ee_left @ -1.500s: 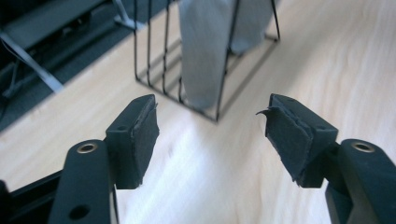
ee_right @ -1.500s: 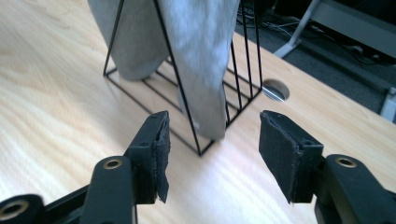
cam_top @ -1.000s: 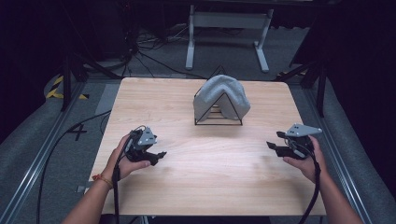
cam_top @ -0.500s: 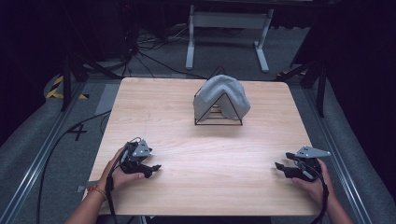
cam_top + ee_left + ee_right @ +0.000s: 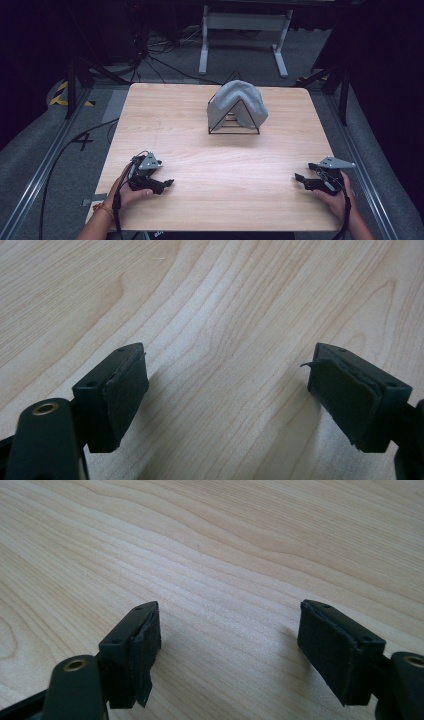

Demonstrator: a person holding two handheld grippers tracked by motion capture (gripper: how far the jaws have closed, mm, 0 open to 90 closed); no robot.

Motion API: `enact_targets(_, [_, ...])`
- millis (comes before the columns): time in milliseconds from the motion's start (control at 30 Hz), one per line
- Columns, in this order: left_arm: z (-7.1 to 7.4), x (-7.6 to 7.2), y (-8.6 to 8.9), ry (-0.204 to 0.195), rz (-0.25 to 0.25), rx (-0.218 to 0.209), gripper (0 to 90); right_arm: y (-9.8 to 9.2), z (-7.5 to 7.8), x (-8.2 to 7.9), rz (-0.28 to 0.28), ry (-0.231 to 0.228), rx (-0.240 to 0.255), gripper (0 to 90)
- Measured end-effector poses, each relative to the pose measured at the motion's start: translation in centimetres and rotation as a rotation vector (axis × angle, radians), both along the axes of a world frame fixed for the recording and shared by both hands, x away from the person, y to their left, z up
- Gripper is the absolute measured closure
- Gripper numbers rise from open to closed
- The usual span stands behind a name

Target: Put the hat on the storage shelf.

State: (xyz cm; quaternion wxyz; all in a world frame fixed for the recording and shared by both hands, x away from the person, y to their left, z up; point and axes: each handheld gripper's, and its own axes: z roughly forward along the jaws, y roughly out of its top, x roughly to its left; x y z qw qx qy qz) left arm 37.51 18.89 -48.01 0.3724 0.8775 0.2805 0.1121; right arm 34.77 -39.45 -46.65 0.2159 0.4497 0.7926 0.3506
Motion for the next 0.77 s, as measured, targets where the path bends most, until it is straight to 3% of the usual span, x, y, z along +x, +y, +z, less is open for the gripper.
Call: enact_targets(767, [-0.01, 0.13, 0.03, 0.001, 0.008, 0.004, 14.4, 0.03, -0.01, 0.11, -0.001, 0.002, -0.006, 23.7])
